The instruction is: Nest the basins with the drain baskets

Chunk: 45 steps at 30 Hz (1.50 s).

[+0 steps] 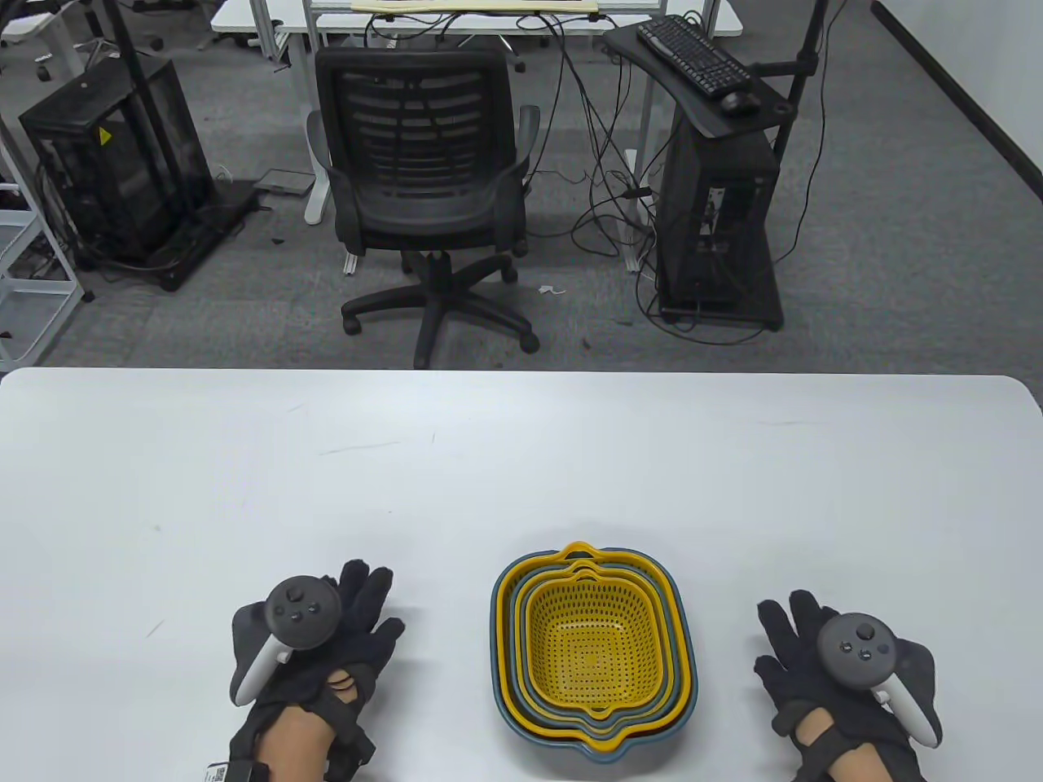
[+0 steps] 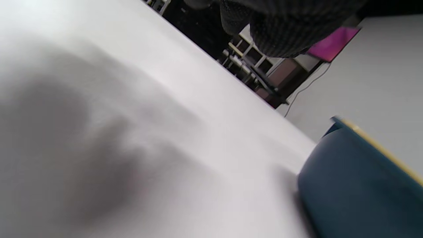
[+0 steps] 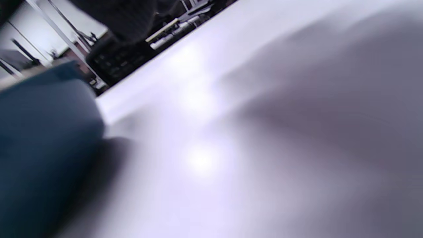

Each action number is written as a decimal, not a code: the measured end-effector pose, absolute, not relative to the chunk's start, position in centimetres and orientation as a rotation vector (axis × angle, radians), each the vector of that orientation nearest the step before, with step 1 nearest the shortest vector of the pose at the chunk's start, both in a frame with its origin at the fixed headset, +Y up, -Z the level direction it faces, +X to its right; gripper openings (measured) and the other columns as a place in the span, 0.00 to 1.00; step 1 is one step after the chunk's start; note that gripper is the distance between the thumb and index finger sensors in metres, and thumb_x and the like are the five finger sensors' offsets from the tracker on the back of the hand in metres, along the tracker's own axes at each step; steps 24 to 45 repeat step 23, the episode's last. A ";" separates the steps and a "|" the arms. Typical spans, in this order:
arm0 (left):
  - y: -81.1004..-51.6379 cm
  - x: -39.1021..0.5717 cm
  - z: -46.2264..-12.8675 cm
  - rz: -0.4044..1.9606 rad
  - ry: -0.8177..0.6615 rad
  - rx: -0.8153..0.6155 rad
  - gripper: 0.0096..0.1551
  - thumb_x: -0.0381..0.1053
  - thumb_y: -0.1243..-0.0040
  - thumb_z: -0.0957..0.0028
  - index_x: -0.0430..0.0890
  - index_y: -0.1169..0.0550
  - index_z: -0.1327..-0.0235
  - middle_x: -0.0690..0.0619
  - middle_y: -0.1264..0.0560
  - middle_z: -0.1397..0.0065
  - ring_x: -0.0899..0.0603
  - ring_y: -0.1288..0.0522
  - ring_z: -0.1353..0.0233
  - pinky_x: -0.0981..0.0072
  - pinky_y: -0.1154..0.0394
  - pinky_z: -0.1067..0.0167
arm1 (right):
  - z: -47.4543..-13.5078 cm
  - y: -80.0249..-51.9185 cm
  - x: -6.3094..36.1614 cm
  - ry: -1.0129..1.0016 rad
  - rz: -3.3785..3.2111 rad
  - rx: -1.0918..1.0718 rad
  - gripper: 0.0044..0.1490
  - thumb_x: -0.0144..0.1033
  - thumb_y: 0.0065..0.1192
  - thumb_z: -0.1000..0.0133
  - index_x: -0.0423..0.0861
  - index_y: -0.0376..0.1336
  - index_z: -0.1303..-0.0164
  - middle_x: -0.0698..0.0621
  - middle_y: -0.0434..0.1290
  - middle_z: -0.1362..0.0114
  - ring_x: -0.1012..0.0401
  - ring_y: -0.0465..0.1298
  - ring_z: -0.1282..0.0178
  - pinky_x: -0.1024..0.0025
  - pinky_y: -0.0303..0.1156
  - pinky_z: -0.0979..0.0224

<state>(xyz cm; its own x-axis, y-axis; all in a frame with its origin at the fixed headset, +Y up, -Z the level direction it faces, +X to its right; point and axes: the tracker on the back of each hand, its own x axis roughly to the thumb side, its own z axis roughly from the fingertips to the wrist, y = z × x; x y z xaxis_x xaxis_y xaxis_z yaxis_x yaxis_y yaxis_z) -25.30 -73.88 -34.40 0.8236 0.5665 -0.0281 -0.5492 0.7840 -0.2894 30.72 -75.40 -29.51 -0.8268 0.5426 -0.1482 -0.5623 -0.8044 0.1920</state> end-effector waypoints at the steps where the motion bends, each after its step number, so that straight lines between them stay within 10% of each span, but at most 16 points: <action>1: -74.4 -25.4 -34.5 0.607 -0.059 -0.312 0.42 0.61 0.43 0.45 0.62 0.44 0.17 0.53 0.61 0.15 0.29 0.66 0.20 0.31 0.58 0.28 | -29.4 -75.8 31.2 0.327 2.505 -0.123 0.41 0.45 0.57 0.41 0.57 0.44 0.21 0.50 0.31 0.15 0.40 0.31 0.18 0.26 0.37 0.28; 45: -73.8 -23.3 -35.0 0.650 -0.120 -0.298 0.42 0.61 0.44 0.45 0.60 0.43 0.17 0.53 0.61 0.15 0.28 0.66 0.20 0.31 0.58 0.28 | -28.9 -75.8 32.3 0.323 2.360 -0.092 0.43 0.47 0.55 0.41 0.55 0.42 0.20 0.48 0.30 0.15 0.39 0.30 0.19 0.26 0.37 0.28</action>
